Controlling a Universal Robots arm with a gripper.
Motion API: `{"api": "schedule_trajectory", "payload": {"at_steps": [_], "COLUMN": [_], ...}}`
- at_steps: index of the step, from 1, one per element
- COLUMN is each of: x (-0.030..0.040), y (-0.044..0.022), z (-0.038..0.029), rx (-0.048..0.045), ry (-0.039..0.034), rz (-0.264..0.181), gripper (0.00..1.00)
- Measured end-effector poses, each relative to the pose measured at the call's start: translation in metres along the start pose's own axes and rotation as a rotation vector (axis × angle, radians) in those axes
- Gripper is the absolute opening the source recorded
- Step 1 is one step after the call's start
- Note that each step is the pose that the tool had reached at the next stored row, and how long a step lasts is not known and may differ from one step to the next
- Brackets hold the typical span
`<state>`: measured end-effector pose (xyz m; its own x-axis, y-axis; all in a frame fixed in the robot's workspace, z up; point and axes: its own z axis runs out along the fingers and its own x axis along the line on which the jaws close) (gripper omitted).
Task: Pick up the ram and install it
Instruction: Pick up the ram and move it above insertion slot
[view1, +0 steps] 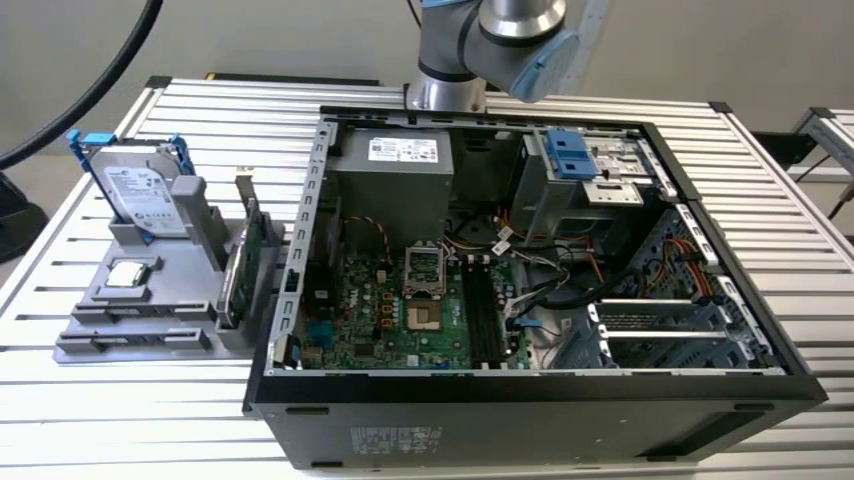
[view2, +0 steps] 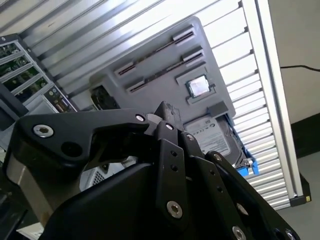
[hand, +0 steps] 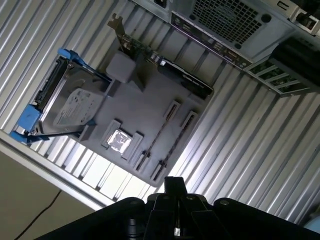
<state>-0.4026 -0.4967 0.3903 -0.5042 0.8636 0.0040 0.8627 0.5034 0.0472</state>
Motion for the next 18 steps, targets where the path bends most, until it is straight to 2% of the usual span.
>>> {"api": "schedule_trajectory", "payload": {"at_steps": [18], "x": [0.0003], "y": [-0.0006], "z": [0.0], "rx": [-0.0006], "ry": [-0.006], "rz": [0.127], "gripper": [0.0]}}
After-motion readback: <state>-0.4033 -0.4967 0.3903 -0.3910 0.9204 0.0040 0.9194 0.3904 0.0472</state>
